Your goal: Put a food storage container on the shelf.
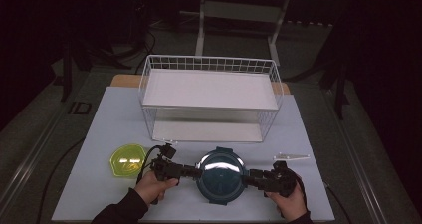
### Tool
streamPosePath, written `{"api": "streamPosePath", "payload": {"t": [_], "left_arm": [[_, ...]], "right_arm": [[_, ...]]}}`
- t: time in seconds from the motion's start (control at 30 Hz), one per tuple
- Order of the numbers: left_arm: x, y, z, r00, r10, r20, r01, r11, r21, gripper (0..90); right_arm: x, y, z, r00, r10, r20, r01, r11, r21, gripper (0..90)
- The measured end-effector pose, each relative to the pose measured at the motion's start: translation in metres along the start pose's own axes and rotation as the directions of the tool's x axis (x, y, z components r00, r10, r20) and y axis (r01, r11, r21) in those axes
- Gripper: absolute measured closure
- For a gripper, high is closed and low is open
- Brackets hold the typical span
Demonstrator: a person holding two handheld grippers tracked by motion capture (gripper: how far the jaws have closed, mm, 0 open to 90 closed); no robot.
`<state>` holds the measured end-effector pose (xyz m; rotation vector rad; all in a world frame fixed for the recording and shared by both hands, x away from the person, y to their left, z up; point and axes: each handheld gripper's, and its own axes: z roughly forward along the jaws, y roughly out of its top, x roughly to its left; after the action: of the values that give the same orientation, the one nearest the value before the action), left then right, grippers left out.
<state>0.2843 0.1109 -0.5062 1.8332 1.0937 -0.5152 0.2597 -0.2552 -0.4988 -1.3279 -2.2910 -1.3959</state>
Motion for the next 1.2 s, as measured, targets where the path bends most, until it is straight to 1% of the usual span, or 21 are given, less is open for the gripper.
{"api": "streamPosePath", "payload": {"t": [0.03, 0.07, 0.1, 0.13, 0.2, 0.27, 0.3, 0.33, 0.37, 0.4, 0.43, 0.47, 0.5, 0.57, 0.67, 0.7, 0.77, 0.87, 0.93, 1.07, 1.2], "left_arm": [[-0.001, 0.000, 0.000, 1.0000, 0.003, -0.003, -0.003, 1.0000, 0.001, 55.7], [-0.002, -0.001, 0.000, 1.0000, 0.003, -0.005, -0.003, 1.0000, 0.002, 55.7], [-0.002, -0.001, 0.000, 1.0000, 0.000, -0.004, 0.000, 1.0000, 0.002, 55.8], [-0.002, -0.001, 0.000, 1.0000, 0.000, -0.004, 0.000, 1.0000, 0.002, 55.9], [-0.002, -0.002, 0.000, 1.0000, -0.004, -0.001, 0.004, 1.0000, 0.002, 55.9], [-0.002, -0.003, 0.000, 1.0000, -0.006, 0.003, 0.006, 1.0000, 0.000, 56.1], [-0.002, -0.003, 0.000, 1.0000, -0.008, 0.003, 0.008, 1.0000, -0.002, 56.1], [-0.002, -0.004, 0.000, 0.9999, -0.009, 0.004, 0.009, 1.0000, -0.002, 56.1], [-0.002, -0.004, 0.000, 0.9999, -0.011, 0.008, 0.011, 0.9999, -0.001, 56.2], [-0.002, -0.005, 0.000, 0.9998, -0.016, 0.010, 0.016, 0.9999, -0.001, 56.2], [-0.001, -0.007, -0.001, 0.9997, -0.019, 0.017, 0.019, 0.9998, 0.004, 56.2], [-0.001, -0.007, -0.001, 0.9997, -0.019, 0.017, 0.019, 0.9998, 0.004, 56.2], [0.000, -0.008, -0.001, 0.9995, -0.022, 0.023, 0.022, 0.9997, 0.006, 56.3], [0.002, -0.010, -0.001, 0.9986, -0.044, 0.031, 0.044, 0.9991, 0.001, 56.4], [-0.001, -0.014, -0.003, 0.9988, -0.045, 0.020, 0.045, 0.9989, -0.010, 56.8], [-0.004, -0.016, -0.003, 0.9994, -0.033, 0.011, 0.034, 0.9993, -0.017, 57.0], [-0.005, -0.016, -0.004, 0.9995, -0.032, 0.005, 0.032, 0.9994, -0.016, 57.1], [-0.006, -0.017, -0.004, 0.9995, -0.032, 0.004, 0.032, 0.9992, -0.026, 57.2], [-0.008, -0.018, -0.004, 0.9997, -0.024, 0.003, 0.024, 0.9993, -0.030, 57.2], [-0.009, -0.018, -0.008, 0.9998, -0.017, 0.004, 0.017, 0.9994, -0.031, 57.2], [-0.017, -0.014, -0.016, 1.0000, 0.008, 0.000, -0.008, 0.9988, -0.049, 57.2]], "right_arm": [[-0.001, 0.000, 0.003, 0.9997, -0.002, -0.024, 0.002, 1.000, 0.023, 43.2], [-0.001, 0.000, 0.003, 0.9997, -0.002, -0.024, 0.002, 1.000, 0.023, 43.2], [-0.002, 0.000, 0.003, 0.9992, 0.013, -0.038, -0.012, 1.000, 0.023, 47.1], [-0.002, 0.000, 0.003, 0.9992, 0.013, -0.038, -0.012, 1.000, 0.023, 47.1], [-0.001, -0.001, 0.003, 0.9983, 0.020, -0.054, -0.019, 0.999, 0.028, 51.0], [-0.002, -0.001, 0.003, 0.9970, 0.036, -0.068, -0.034, 0.999, 0.033, 51.6], [-0.004, -0.002, 0.003, 0.9951, 0.057, -0.081, -0.055, 0.998, 0.034, 51.7], [-0.004, -0.002, 0.003, 0.9951, 0.057, -0.081, -0.055, 0.998, 0.034, 51.7], [-0.005, -0.003, 0.003, 0.9934, 0.071, -0.089, -0.068, 0.997, 0.038, 51.9], [-0.007, -0.003, 0.004, 0.9915, 0.082, -0.101, -0.079, 0.996, 0.037, 52.1], [-0.012, -0.005, 0.006, 0.9781, 0.146, -0.148, -0.140, 0.989, 0.052, 53.0], [-0.012, -0.005, 0.006, 0.9781, 0.146, -0.148, -0.140, 0.989, 0.052, 53.0], [-0.012, -0.006, 0.008, 0.9740, 0.157, -0.163, -0.151, 0.987, 0.049, 53.4], [-0.011, -0.006, 0.008, 0.9740, 0.159, -0.162, -0.152, 0.987, 0.053, 53.5], [-0.008, -0.005, 0.007, 0.9778, 0.151, -0.146, -0.146, 0.988, 0.043, 54.1], [-0.005, -0.006, 0.006, 0.9773, 0.157, -0.143, -0.152, 0.988, 0.041, 54.8], [-0.004, -0.007, 0.005, 0.9763, 0.168, -0.137, -0.164, 0.986, 0.038, 55.1], [-0.003, -0.007, 0.005, 0.9755, 0.171, -0.138, -0.168, 0.985, 0.036, 55.4], [-0.001, -0.008, 0.004, 0.9760, 0.173, -0.132, -0.169, 0.985, 0.038, 55.5], [0.001, -0.007, 0.004, 0.9760, 0.171, -0.135, -0.167, 0.985, 0.039, 55.6], [0.006, -0.002, 0.001, 0.9782, 0.150, -0.144, -0.148, 0.989, 0.022, 55.7]]}}
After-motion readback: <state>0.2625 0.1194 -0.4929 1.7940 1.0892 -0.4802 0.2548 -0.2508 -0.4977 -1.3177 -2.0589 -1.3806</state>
